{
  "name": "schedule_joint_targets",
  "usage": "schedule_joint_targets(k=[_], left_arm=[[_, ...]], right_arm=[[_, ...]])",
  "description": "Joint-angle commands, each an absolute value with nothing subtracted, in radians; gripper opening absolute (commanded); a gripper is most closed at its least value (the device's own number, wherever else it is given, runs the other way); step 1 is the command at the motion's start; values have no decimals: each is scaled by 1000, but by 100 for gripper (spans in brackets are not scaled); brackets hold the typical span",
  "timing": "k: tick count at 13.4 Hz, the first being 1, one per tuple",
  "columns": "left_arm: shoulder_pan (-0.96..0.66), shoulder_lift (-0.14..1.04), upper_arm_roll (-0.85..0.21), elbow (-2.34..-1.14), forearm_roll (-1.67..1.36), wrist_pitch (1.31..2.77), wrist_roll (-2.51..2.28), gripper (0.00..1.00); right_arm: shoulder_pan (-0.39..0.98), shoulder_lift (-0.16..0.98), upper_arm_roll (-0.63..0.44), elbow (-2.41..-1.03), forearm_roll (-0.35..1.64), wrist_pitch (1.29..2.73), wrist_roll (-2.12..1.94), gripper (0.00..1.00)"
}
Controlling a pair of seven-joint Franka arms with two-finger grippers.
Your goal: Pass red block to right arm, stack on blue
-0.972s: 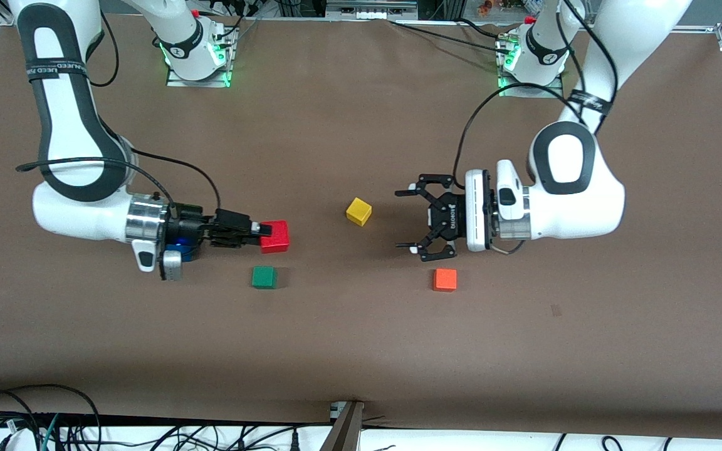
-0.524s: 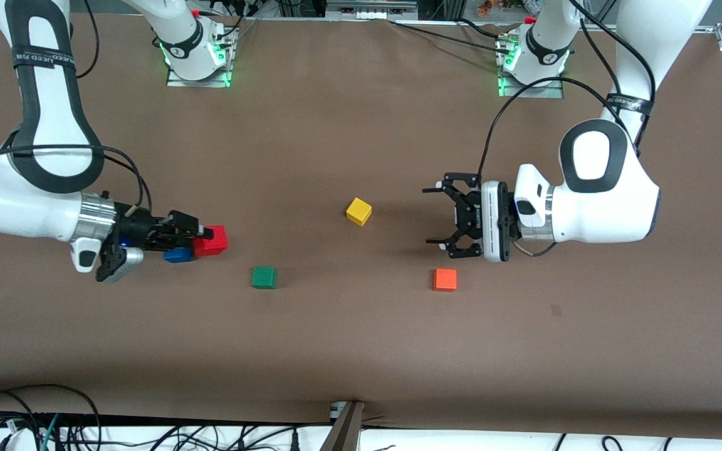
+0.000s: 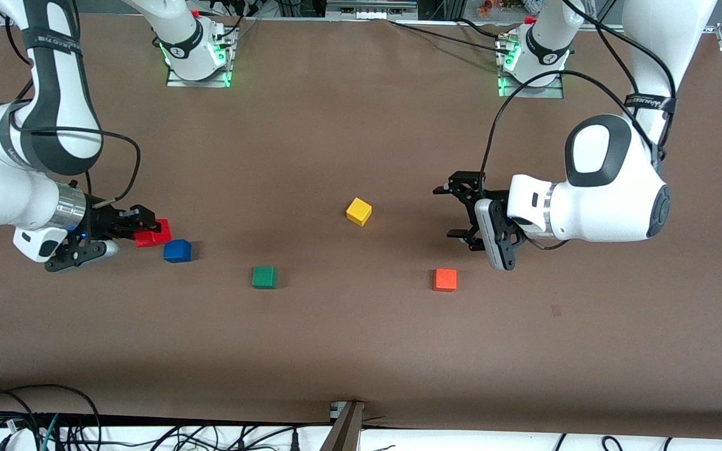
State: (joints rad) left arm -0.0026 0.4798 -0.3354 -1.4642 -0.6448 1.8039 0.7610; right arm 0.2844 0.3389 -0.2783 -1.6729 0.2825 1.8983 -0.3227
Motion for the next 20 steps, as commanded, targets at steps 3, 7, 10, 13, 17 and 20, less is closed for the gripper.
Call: schedule_joint_targets(k=[3, 7, 10, 13, 17, 20], left_arm=[[5, 474, -327, -1272, -338, 1550, 430, 100], [11, 422, -296, -1246, -236, 1467, 238, 100], [2, 359, -194, -1258, -212, 1466, 172, 100], [-17, 267, -167, -1321, -117, 1473, 83, 100], [-78, 89, -163, -1520, 31, 1477, -143, 100], [-8, 2, -134, -1588, 23, 1483, -190, 100]], right_arm=[[308, 290, -240, -1773, 91, 2008, -132, 0], [285, 258, -195, -1965, 37, 2266, -80, 0], [279, 285, -187, -2057, 29, 2454, -78, 0], [279, 310, -187, -2085, 28, 2509, -78, 0], [279, 310, -190, -2121, 15, 2540, -71, 0], [279, 318, -190, -2151, -34, 2592, -41, 0]])
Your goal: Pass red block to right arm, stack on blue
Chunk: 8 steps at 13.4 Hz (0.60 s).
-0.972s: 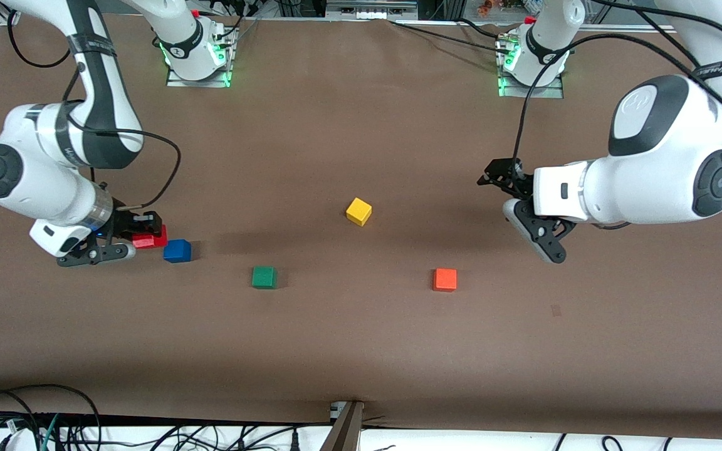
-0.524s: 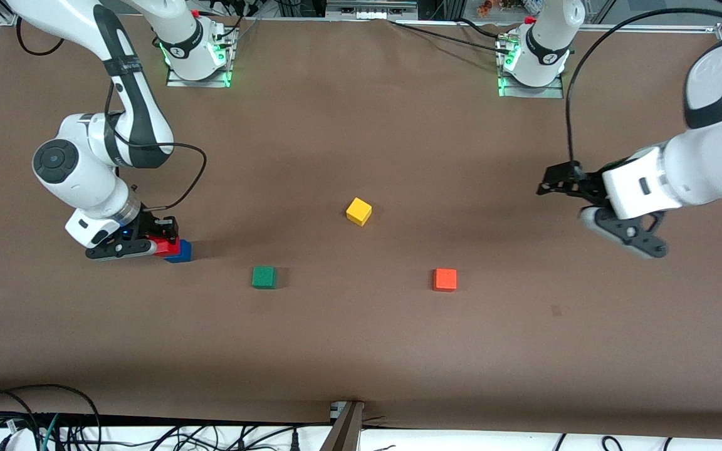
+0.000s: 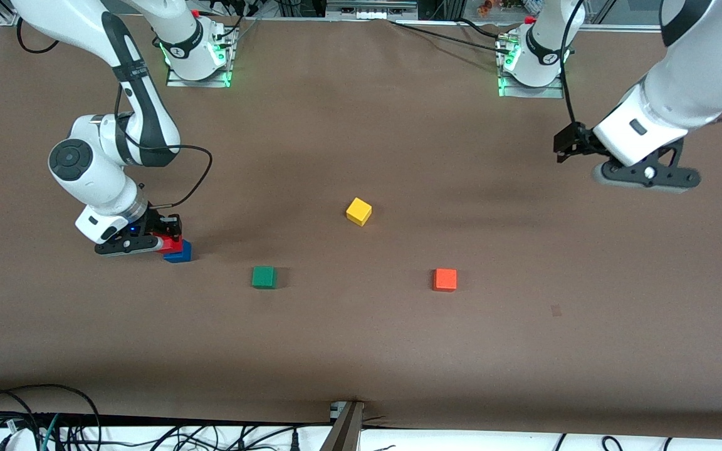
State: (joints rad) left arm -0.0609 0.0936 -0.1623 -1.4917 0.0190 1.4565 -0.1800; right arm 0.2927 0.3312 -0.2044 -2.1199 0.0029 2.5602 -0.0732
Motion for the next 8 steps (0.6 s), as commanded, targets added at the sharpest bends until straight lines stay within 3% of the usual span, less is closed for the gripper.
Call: schedule_joint_targets(k=[1, 3, 8], left_arm=[[6, -12, -111, -1609, 17, 1509, -189, 100], [-6, -41, -46, -1634, 15, 1610, -177, 100], [-3, -37, 1, -1632, 17, 1623, -173, 100]], right_arm=[[279, 319, -190, -2151, -44, 2594, -37, 0], [279, 328, -190, -2148, -58, 2611, -35, 0], [279, 350, -190, -2140, -129, 2628, 58, 0]])
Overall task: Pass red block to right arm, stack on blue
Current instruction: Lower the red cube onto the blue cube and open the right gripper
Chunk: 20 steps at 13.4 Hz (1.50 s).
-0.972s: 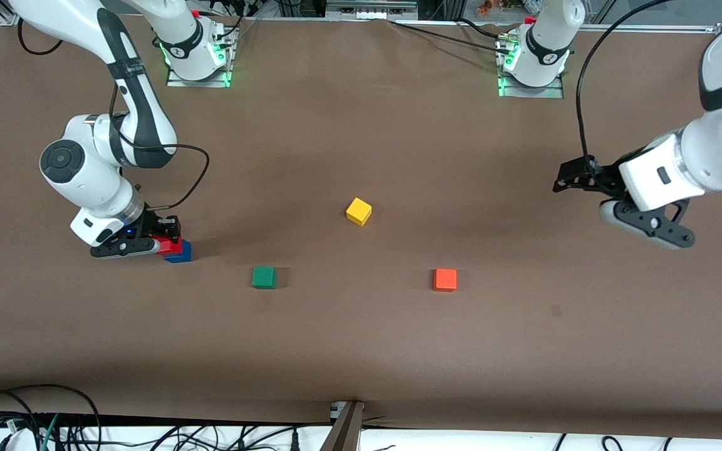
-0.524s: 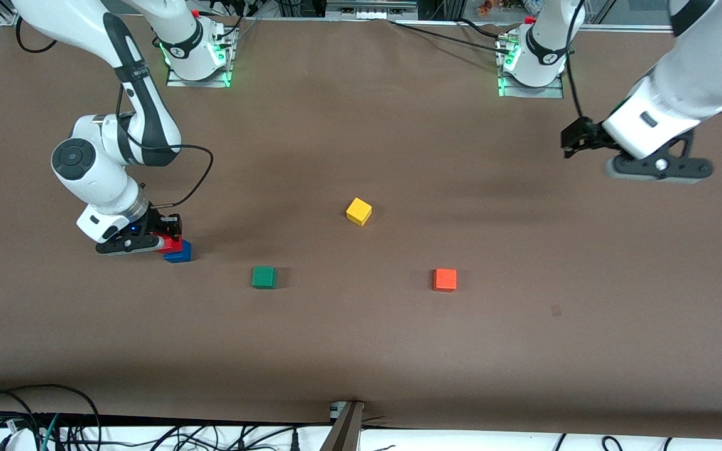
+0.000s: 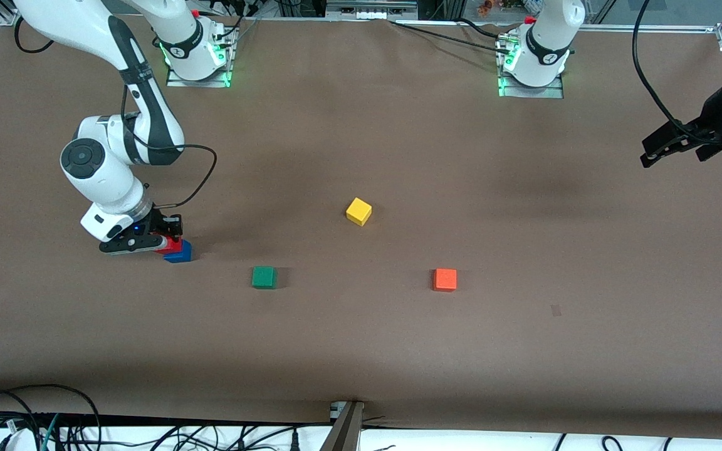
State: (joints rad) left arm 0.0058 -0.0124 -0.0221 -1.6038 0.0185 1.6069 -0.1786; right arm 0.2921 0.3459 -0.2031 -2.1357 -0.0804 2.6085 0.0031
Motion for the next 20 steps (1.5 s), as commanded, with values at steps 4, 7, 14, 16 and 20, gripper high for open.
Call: schedule_joint_targets(k=[4, 7, 14, 16, 20], left_arm=[[-8, -29, 3, -1626, 17, 1617, -172, 100], [-9, -29, 3, -1626, 15, 1617, -82, 100], [-8, -14, -3, -1605, 17, 1595, -41, 100], [-3, -12, 2, -1597, 17, 1592, -40, 100], [-3, -12, -2, -1589, 17, 1548, -37, 100]], right_arm=[[279, 353, -189, -2140, -158, 2628, 95, 0], [279, 354, -189, -2135, -156, 2628, 100, 0], [285, 371, -189, -2109, -160, 2626, 114, 0], [287, 371, -189, -2108, -161, 2626, 114, 0], [288, 373, -189, -2103, -163, 2625, 112, 0]])
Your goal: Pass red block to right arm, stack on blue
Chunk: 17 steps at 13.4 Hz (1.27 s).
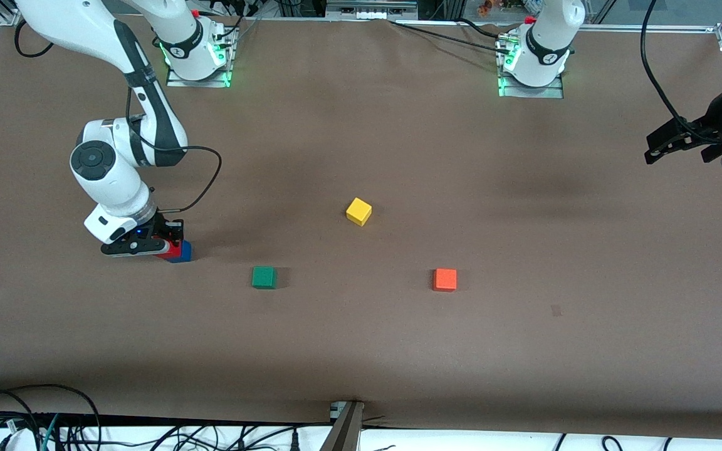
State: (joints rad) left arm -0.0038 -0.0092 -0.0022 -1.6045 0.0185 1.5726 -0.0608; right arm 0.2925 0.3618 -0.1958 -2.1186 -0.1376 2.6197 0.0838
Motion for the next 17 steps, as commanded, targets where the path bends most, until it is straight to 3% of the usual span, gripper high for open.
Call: schedule_joint_targets(k=[1, 3, 4, 5, 6, 11, 12, 14, 17], left_arm=[[-3, -11, 0, -1591, 17, 1549, -37, 100], [-3, 8, 0, -1588, 14, 1557, -37, 100], [-3, 8, 2, -1588, 15, 1557, -37, 100], [-2, 8, 2, -1588, 17, 1555, -41, 100], [-3, 8, 2, -1588, 17, 1555, -43, 100], [-3, 26, 2, -1563, 14, 1560, -38, 100], [-5, 64, 0, -1505, 18, 1559, -38, 100], [-5, 64, 0, -1505, 15, 1559, -37, 100], [-5, 63, -2, -1505, 15, 1555, -35, 100]], right_arm=[[288, 373, -189, -2103, -163, 2625, 113, 0], [288, 373, -189, -2103, -163, 2625, 114, 0], [288, 373, -189, -2103, -161, 2623, 114, 31], [288, 373, -189, -2102, -158, 2622, 117, 76], [288, 373, -187, -2095, -158, 2619, 124, 100], [287, 348, -187, -1999, -146, 2444, 120, 100], [276, 294, -189, -1947, -135, 2340, 121, 100], [258, 227, -187, -1942, -91, 2286, 121, 100], [195, 151, -143, -1860, 21, 2040, 117, 100]])
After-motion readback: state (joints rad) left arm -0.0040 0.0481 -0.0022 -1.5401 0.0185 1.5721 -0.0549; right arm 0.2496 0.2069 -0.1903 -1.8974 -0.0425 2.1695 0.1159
